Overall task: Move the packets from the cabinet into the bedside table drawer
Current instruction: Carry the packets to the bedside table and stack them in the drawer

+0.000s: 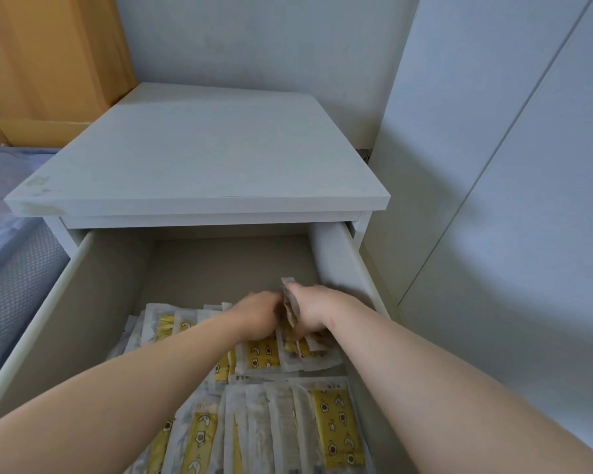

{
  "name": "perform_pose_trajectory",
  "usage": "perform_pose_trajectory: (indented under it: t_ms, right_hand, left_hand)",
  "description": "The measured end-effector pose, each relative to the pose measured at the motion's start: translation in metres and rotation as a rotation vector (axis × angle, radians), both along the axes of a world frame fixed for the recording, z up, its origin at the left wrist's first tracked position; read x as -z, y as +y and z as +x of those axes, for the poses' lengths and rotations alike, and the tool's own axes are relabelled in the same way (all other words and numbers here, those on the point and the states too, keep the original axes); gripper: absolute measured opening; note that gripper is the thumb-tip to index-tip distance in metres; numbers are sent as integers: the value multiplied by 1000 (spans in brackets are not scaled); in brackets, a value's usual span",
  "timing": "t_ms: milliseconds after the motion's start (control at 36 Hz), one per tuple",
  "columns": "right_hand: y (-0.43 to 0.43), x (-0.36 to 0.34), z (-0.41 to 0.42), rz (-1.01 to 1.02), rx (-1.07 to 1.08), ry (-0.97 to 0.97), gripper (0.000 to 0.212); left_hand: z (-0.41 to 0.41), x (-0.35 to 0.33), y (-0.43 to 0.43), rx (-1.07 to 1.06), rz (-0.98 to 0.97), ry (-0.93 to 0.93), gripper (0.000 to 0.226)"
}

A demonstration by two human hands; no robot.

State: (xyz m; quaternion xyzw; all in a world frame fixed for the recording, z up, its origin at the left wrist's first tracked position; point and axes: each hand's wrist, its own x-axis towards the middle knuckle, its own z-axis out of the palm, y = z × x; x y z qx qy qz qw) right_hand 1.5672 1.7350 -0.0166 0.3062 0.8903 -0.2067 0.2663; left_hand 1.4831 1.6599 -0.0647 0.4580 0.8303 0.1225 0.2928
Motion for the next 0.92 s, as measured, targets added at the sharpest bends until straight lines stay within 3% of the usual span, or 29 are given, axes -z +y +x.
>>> perform_pose_trajectory:
  t_ms: [83, 306, 833, 917]
  right_hand:
    - [0, 1, 0, 11, -4, -10, 101]
    - [0, 2, 4, 8, 7, -6, 98]
    - [-6, 2, 7, -32, -129, -184, 106]
    - [-6, 0, 8, 37, -226, -231, 97]
  left_hand:
    - [-1, 4, -1, 55, -74, 157, 38]
    - [12, 19, 4, 66, -134, 199, 76]
    - [-20, 18, -31, 116, -186, 224, 79]
    - [-19, 14, -29, 93, -211, 181, 78]
